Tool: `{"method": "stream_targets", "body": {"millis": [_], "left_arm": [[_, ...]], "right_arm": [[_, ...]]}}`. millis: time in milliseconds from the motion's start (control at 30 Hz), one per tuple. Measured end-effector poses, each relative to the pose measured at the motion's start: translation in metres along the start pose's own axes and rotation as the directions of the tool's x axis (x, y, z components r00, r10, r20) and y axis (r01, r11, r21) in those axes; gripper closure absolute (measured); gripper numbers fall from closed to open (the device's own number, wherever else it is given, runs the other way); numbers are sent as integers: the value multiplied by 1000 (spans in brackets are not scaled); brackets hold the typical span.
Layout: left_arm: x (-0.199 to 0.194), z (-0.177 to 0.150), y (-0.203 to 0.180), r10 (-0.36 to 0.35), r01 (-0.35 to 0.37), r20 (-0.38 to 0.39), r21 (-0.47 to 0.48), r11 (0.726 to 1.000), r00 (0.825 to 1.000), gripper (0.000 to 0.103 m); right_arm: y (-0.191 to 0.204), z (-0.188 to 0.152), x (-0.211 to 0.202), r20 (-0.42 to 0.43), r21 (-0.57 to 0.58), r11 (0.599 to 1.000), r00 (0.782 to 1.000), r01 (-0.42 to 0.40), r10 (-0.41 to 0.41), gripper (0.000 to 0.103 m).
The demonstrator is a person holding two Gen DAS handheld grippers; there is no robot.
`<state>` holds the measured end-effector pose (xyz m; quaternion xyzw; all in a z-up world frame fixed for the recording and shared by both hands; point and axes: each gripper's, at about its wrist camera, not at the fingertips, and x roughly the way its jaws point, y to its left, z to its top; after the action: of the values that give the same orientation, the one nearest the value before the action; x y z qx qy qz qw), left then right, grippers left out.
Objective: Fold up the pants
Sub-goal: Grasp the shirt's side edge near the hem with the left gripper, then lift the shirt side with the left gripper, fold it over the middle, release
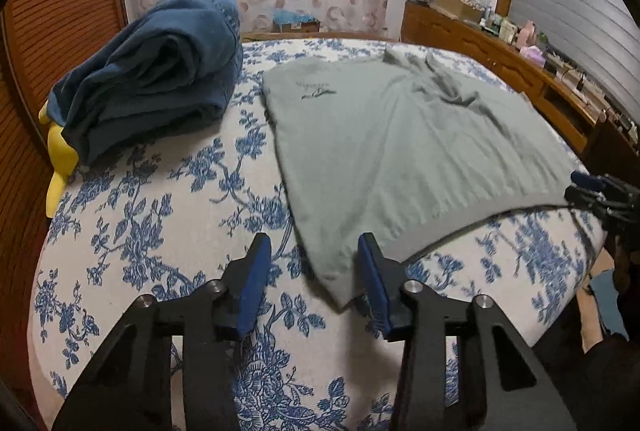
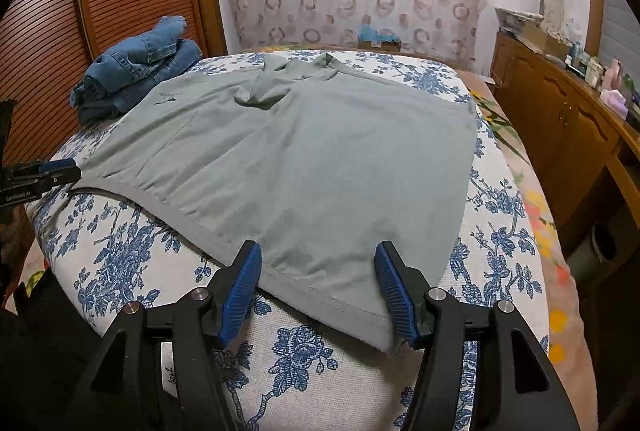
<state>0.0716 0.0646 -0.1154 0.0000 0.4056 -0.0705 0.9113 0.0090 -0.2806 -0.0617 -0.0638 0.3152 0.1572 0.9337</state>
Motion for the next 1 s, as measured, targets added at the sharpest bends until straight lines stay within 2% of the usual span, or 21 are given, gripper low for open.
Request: {"method": "stream_targets", "body": {"millis": [100,200,267,333,567,1000], "left_arm": [[0,-2,0,-1,1,3,-2,1000,1000,61],[1,-3,-3,-9,9,7,11,1000,1000,75],[1,-3,-8,-22,21,8,25,999,1000,89],[1,-2,-11,-25,24,9,28,999,1000,95],[-7,8,-29,-82,80,34,77,994,996,96],[-26,60,-84,-183,157,109,211,965,977,97]], "right_arm": [[2,-1,1,5,-7,1000,1000,6,-6,40],[2,-2,3,12,-9,1000,1000,7,-7,40],[1,-3,3,15,-8,1000,1000,4,-4,40],[0,-4,4,18,-7,1000,1000,0,1,40],[-4,-5,4,19,12,1000,1000,-12,11,40],[-11,-8,-1,27,50,999,999,-19,18,40]]}}
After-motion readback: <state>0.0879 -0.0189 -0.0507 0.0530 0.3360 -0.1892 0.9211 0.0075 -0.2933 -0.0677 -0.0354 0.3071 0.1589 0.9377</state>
